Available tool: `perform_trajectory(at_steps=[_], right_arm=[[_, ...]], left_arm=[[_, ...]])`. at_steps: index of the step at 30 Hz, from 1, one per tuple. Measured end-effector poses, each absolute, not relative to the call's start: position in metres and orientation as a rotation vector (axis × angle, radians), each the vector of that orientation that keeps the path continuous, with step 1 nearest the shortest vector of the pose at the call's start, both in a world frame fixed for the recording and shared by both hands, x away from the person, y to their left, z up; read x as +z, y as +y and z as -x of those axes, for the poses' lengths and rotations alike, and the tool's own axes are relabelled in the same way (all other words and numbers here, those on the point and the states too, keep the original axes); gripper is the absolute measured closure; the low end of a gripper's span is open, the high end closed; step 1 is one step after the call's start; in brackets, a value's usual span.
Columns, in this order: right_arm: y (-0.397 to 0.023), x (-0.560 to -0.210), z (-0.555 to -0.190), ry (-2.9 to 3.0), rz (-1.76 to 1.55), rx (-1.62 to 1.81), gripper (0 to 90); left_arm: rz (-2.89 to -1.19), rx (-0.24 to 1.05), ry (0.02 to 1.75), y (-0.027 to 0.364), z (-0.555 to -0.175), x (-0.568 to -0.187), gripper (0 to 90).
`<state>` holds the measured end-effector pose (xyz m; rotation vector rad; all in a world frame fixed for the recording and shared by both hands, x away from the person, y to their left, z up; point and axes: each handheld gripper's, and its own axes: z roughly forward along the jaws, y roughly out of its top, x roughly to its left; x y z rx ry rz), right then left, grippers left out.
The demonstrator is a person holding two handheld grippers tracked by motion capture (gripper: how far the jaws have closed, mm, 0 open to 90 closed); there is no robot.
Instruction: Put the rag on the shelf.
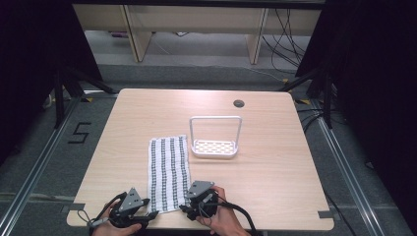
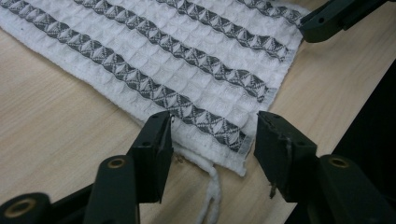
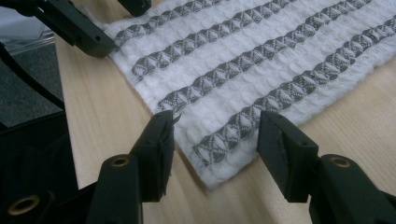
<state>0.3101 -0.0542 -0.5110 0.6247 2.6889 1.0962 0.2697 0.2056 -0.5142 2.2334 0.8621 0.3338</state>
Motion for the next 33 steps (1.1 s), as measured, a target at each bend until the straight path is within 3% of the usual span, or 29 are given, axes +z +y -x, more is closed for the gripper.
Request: perform_trajectory(at_steps=[7,14,18,33], right_arm=[[-0.054,-0.515,-0.313,2.673,-0.682,1.082,56.2],[-0.055,-0.515,-0.314,2.637,-0.699,1.093,77.1],[-0.052,-0.516,-0.317,2.614,-0.636,1.101,85.0],[-0.064,-0.454,-0.329,2.501,-0.610,1.281,86.6]], left_arm=[[-2.246,0.352,0.834,0.212,-0.276,-0.514,65.5],[-2.260,0.373,0.798,0.208,-0.278,-0.514,83.0],[-2.239,0.407,0.767,0.211,-0.279,-0.507,85.2],[-2.102,0.426,0.725,0.209,-0.286,-0.458,85.9]])
